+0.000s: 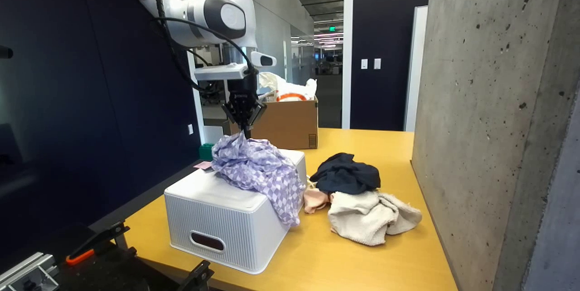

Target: Remove the checked cloth from the white basket, put it on the table and put the blue shirt on the white basket

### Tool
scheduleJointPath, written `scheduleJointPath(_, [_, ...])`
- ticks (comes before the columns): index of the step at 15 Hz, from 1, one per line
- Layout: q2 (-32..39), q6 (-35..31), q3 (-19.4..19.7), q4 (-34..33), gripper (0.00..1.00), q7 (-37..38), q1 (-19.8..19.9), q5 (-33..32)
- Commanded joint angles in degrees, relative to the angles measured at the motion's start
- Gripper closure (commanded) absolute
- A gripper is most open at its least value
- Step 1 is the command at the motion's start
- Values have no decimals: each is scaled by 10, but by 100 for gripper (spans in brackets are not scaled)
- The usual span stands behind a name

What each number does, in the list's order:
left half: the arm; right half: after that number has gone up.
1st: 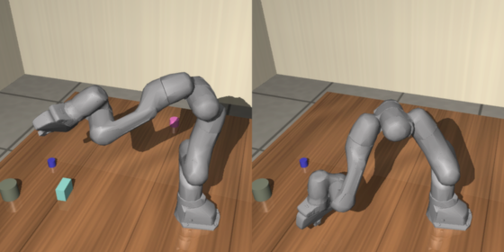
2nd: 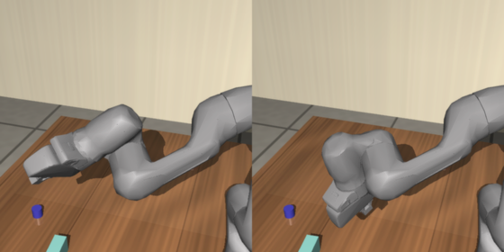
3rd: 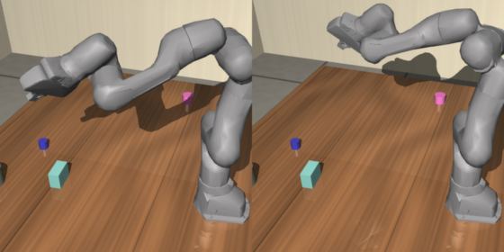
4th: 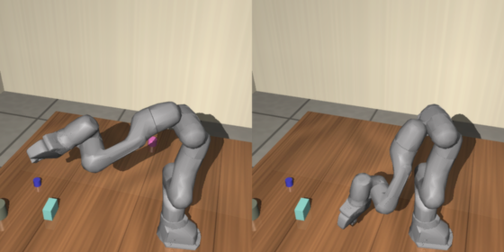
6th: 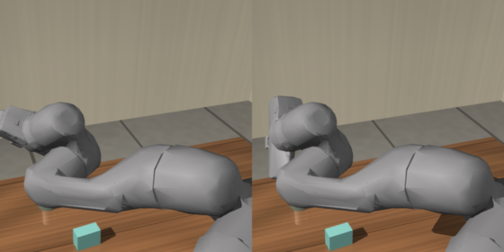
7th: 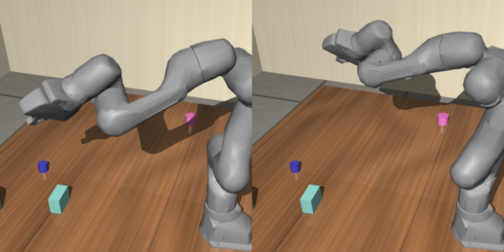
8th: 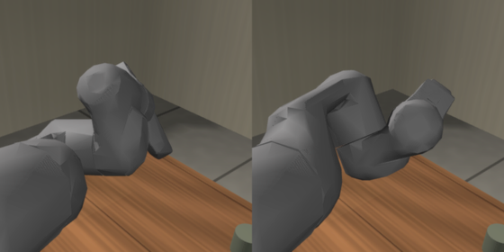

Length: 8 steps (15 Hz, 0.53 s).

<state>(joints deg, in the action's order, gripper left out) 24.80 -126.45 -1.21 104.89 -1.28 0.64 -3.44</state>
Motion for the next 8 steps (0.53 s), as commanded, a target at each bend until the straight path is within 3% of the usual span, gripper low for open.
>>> scheduleJointPath(1, [36, -28, 0, -13, 99, -14, -1, 8])
scheduleJointPath(4, [54, -48, 3, -15, 96, -14, 1, 7])
scheduleJointPath(5, [50, -52, 2, -11, 71, -14, 1, 7])
scheduleJointPath(6, [46, -55, 2, -8, 71, -13, 1, 7])
scheduleJointPath(8, [32, -51, 4, -4, 60, -11, -1, 2])
